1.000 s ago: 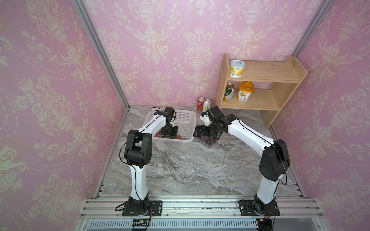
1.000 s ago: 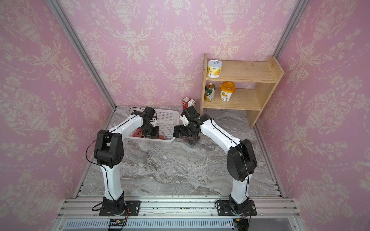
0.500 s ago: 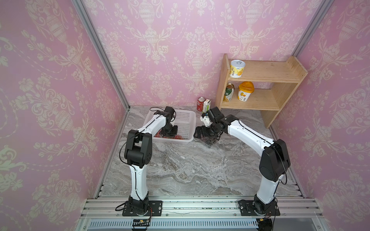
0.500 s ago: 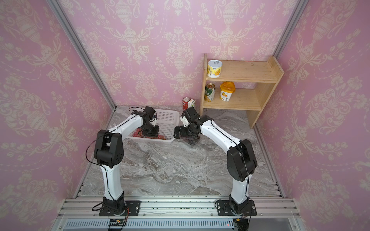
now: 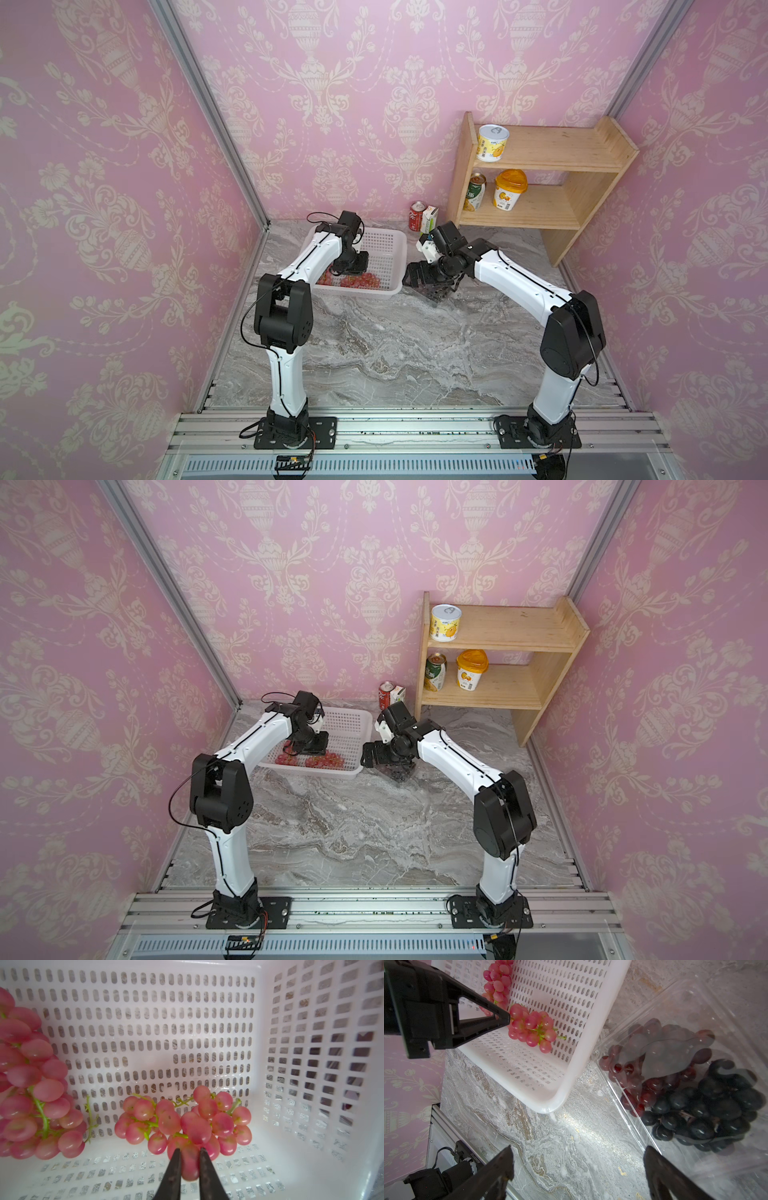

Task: Pack grapes into containers
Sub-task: Pick up the grape from the basket.

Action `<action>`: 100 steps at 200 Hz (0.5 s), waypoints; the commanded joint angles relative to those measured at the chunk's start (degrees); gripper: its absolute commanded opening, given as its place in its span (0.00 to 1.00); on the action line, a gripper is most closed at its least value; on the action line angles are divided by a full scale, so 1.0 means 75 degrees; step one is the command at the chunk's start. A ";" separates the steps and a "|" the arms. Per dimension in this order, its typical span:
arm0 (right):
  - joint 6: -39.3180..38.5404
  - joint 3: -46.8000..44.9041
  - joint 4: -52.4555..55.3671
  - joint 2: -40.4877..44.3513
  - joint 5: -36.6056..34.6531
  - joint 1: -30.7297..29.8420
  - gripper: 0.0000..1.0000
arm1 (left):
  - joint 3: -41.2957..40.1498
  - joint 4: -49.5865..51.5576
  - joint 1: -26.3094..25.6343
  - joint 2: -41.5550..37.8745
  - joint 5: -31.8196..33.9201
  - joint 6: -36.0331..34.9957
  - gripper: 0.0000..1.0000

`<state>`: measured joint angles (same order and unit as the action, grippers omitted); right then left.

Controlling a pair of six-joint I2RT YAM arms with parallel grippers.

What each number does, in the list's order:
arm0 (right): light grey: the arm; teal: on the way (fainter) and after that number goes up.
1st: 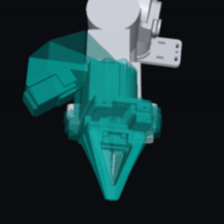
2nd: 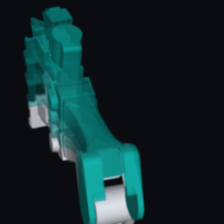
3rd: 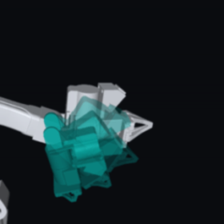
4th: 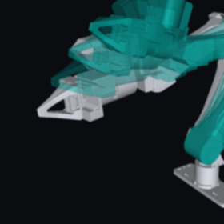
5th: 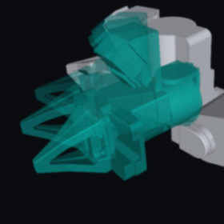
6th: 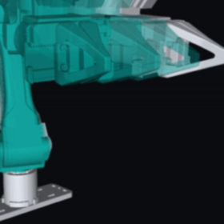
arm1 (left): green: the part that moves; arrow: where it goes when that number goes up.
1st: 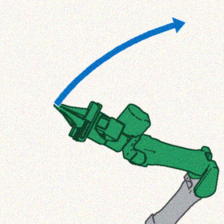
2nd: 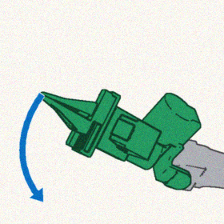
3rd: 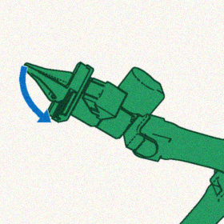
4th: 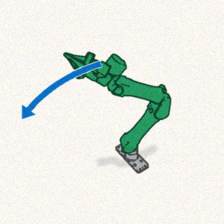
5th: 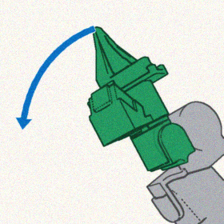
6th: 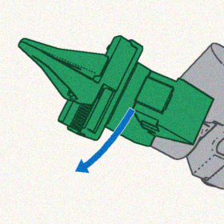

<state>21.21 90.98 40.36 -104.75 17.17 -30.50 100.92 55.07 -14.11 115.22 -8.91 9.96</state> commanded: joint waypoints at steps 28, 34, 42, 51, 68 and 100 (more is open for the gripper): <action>0.0160 -0.0072 0.0065 0.0428 0.0019 0.0055 0.99 | 0.0980 0.0704 -0.0052 -0.0556 -0.0301 0.0142 0.19; 0.0160 -0.0072 0.0080 0.0462 0.0019 0.0065 0.99 | 0.1080 0.0769 -0.0086 -0.0582 -0.0301 0.0143 0.19; 0.0171 -0.0061 0.0091 0.0499 0.0058 0.0088 0.99 | 0.1257 0.0861 -0.0124 -0.0597 -0.0300 0.0139 0.19; 0.0183 -0.0071 0.0112 0.0578 0.0097 0.0137 0.99 | 0.1468 0.0986 -0.0166 -0.0597 -0.0317 0.0158 0.19; 0.0195 -0.0128 0.0132 0.0754 0.0150 0.0249 0.99 | 0.1906 0.1246 -0.0306 -0.0574 -0.0311 0.0172 0.20; 0.0195 -0.0341 0.0217 0.1150 0.0190 0.0591 0.99 | 0.2934 0.1755 -0.0613 -0.0409 -0.0277 0.0196 0.20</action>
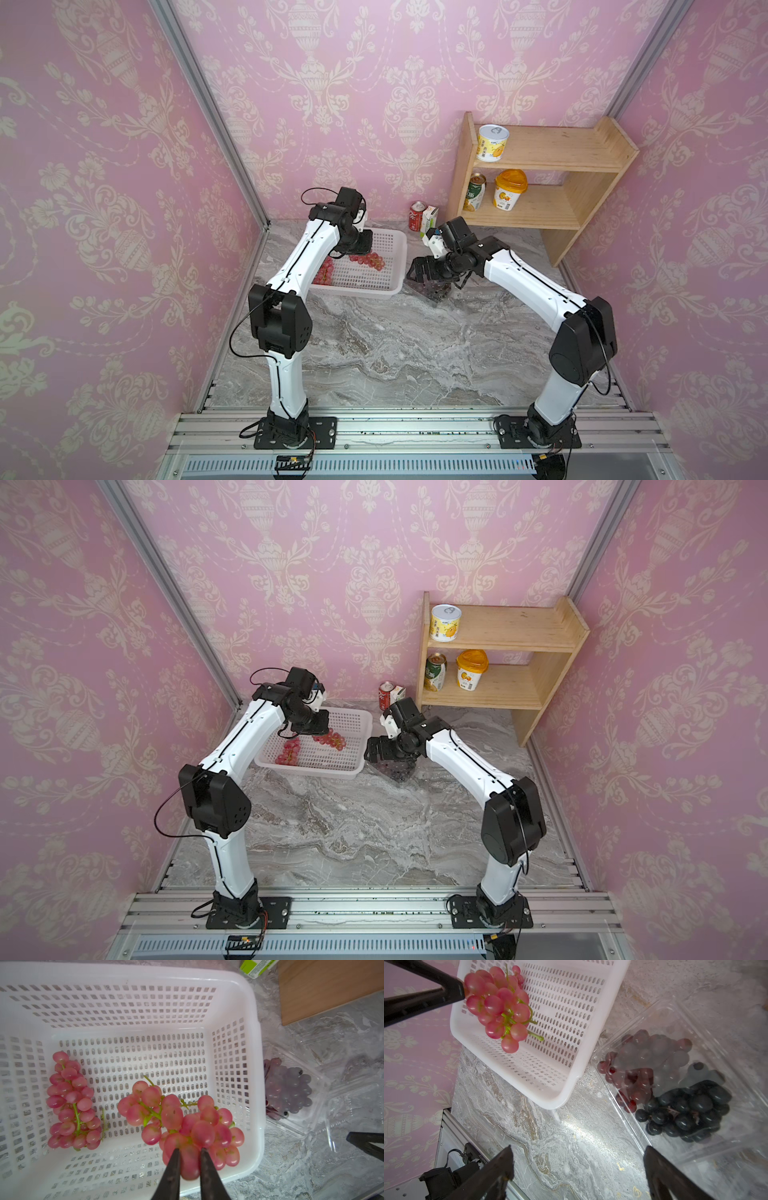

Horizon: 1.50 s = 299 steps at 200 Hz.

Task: Pack grapes into containers
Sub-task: Pick up the grape from the basket, then place the grape into the packing box.

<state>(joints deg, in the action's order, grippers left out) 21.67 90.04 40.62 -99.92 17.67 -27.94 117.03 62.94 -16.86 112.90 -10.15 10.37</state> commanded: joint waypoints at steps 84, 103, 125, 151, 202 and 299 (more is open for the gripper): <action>0.0182 -0.1386 0.0668 0.2123 -0.0010 0.1668 0.99 | 0.1677 0.0578 -0.1296 -0.0086 -0.0331 0.0582 0.20; 0.0233 -0.1776 0.0770 0.2537 -0.0007 0.2057 0.99 | 0.1981 0.0557 -0.1574 0.0030 -0.0424 0.0721 0.20; 0.0245 -0.2212 0.0840 0.2990 -0.0008 0.2371 0.99 | 0.2373 0.0538 -0.1926 0.0261 -0.0473 0.0818 0.20; 0.0369 -0.2781 0.0935 0.3399 -0.0208 0.2705 0.99 | 0.2792 0.0573 -0.2320 0.0590 -0.0489 0.0911 0.20; 0.0726 -0.4049 0.0885 0.4090 -0.0355 0.4374 0.99 | 0.3522 0.0531 -0.3021 0.1229 -0.0549 0.1063 0.20; 0.1273 -0.4800 0.0160 0.4446 0.0235 0.5712 0.99 | 0.4540 -0.0212 -0.4102 0.2664 -0.1203 0.1687 0.21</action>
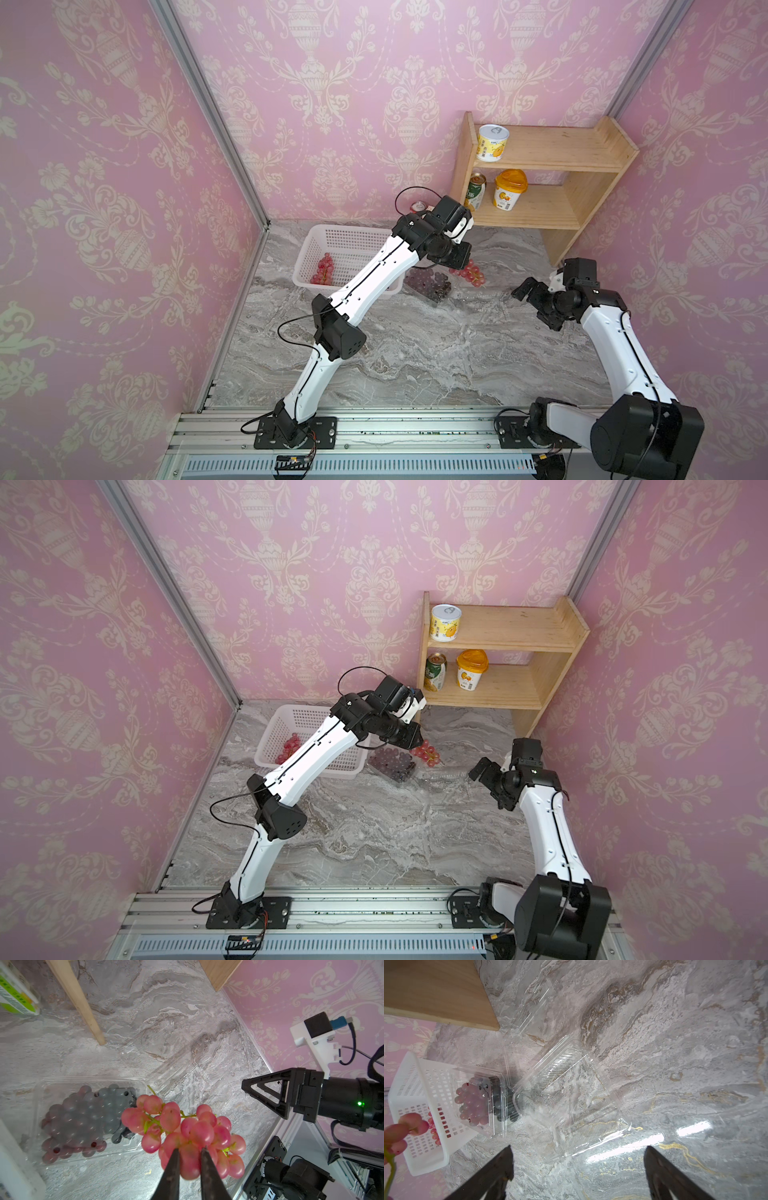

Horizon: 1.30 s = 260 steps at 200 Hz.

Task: Pack grapes into containers
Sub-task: Place the grape into the packing box.

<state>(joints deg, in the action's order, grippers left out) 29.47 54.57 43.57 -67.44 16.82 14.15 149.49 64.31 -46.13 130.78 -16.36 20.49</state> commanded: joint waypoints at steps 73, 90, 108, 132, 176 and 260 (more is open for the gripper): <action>0.0418 -0.0443 -0.0512 0.0466 0.0807 0.0535 0.99 | 0.0166 -0.1277 -0.0739 0.1163 -0.0611 0.0728 0.20; 0.0411 -0.0483 -0.0471 0.0562 0.0804 0.0552 0.99 | 0.0159 -0.1511 -0.0778 0.1354 -0.0658 0.0822 0.20; 0.0450 -0.0632 -0.0502 0.0746 0.0805 0.0592 0.99 | 0.0166 -0.1720 -0.0775 0.1511 -0.0671 0.0928 0.21; 0.0453 -0.0803 -0.0513 0.0882 0.0844 0.0668 0.99 | 0.0177 -0.1984 -0.0764 0.1754 -0.0803 0.1157 0.21; 0.0492 -0.0957 -0.0681 0.0848 0.1029 0.0677 0.99 | 0.0154 -0.2384 -0.0764 0.2135 -0.0963 0.1387 0.21; 0.0516 -0.1170 -0.0876 0.0777 0.1056 0.0680 0.99 | -0.0445 -0.3022 -0.0775 0.2382 -0.1188 0.1642 0.22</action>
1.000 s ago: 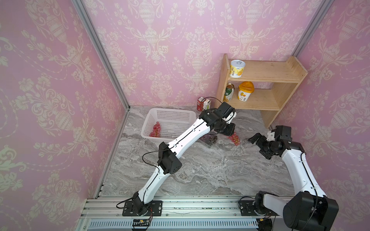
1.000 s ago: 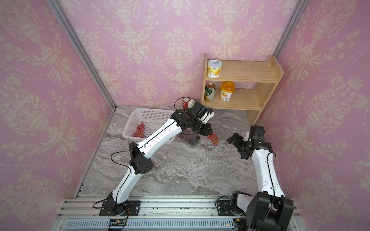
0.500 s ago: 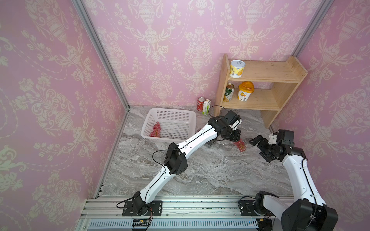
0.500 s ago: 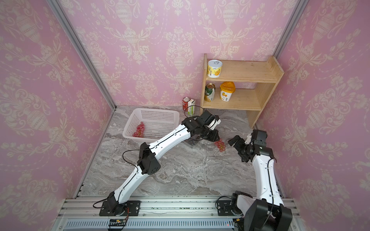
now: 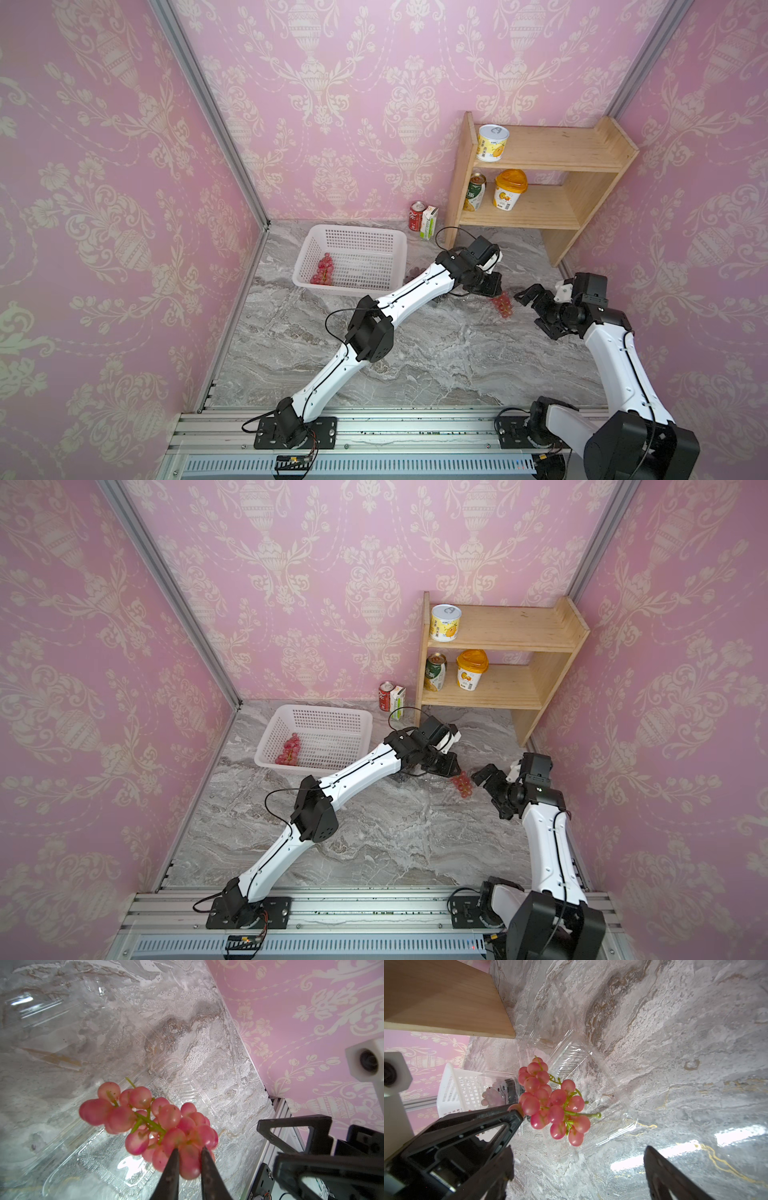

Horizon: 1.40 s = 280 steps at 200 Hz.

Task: Pack grapes into containers
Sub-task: Place the grape into the packing box.

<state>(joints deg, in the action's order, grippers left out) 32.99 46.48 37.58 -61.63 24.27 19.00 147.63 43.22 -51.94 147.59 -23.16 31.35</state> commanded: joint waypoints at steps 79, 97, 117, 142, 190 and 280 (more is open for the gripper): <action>0.0019 0.0002 -0.0042 -0.0036 0.0015 0.0048 0.99 | -0.0711 -0.0228 0.0020 -0.0481 -0.0147 -0.0002 0.43; -0.0033 0.0119 -0.0031 -0.0048 0.0021 0.0016 0.99 | -0.0665 -0.0027 0.0110 -0.0811 -0.0001 -0.0180 0.49; -0.0199 0.0477 0.0179 -0.0149 -0.0182 -0.0234 0.99 | -0.0674 0.0301 0.0293 -0.1393 0.0462 -0.0567 0.55; -0.0089 0.0806 0.0062 -0.0244 -0.0185 -0.0641 0.99 | -0.1075 0.0642 0.0842 -0.2366 0.0924 -0.0809 0.66; 0.0052 0.1518 -0.0590 -0.0884 0.0148 -0.1656 1.00 | -0.4119 0.0019 0.2679 -0.4942 0.1593 -0.1028 0.99; -0.1438 0.4928 0.0401 -0.5060 -0.0781 -0.3738 0.99 | -0.7122 0.0034 0.4700 -0.6976 0.1947 -0.1729 0.99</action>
<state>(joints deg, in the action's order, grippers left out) 25.91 80.29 36.49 -96.12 21.26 -7.73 97.86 42.61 -17.65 98.96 -9.58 21.21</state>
